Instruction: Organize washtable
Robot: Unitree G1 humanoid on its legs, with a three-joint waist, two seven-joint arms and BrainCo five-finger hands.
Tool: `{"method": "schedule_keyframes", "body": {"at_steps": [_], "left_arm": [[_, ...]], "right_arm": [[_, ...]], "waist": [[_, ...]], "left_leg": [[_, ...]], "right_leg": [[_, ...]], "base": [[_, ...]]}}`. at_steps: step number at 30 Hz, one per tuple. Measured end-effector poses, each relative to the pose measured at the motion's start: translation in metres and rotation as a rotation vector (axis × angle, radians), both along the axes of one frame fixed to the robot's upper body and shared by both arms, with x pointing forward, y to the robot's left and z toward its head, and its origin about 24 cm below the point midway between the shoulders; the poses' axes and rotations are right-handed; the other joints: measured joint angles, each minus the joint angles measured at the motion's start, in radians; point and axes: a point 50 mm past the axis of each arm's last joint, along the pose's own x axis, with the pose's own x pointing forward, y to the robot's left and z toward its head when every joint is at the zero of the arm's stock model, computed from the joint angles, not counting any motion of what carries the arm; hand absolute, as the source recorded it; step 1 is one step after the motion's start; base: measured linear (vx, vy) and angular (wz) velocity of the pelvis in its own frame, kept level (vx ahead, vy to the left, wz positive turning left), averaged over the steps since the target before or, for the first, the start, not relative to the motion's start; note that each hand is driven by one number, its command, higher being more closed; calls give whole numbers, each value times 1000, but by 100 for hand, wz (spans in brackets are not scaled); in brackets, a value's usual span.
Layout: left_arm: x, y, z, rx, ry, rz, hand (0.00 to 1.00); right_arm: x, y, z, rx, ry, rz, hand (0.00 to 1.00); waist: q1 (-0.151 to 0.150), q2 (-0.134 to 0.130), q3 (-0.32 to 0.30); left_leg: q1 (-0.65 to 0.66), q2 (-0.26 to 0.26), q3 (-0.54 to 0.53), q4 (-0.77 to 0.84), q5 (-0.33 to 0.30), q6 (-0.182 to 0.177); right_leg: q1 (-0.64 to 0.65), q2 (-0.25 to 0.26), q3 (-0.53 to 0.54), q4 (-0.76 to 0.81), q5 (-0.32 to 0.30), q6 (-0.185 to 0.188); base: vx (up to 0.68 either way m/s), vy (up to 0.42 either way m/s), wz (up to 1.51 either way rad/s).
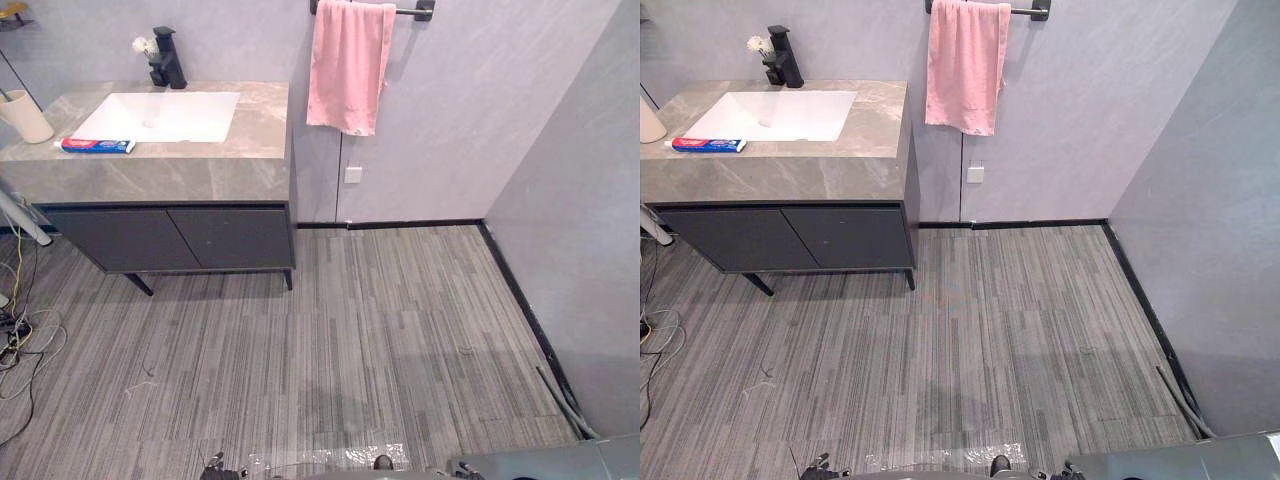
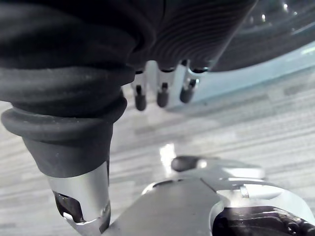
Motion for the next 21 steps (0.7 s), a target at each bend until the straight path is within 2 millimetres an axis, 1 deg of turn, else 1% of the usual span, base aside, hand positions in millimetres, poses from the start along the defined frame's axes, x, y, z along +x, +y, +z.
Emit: {"method": "schedule_keyframes", "body": {"at_steps": [21], "left_arm": [[0,0,0,-1,2,0,0]], "right_arm": [[0,0,0,0,0,0,0]], "waist": [[0,0,0]], "left_leg": [[0,0,0,0,0,0]], "right_leg": [[0,0,0,0,0,0]], "base": [[0,0,0]]}}
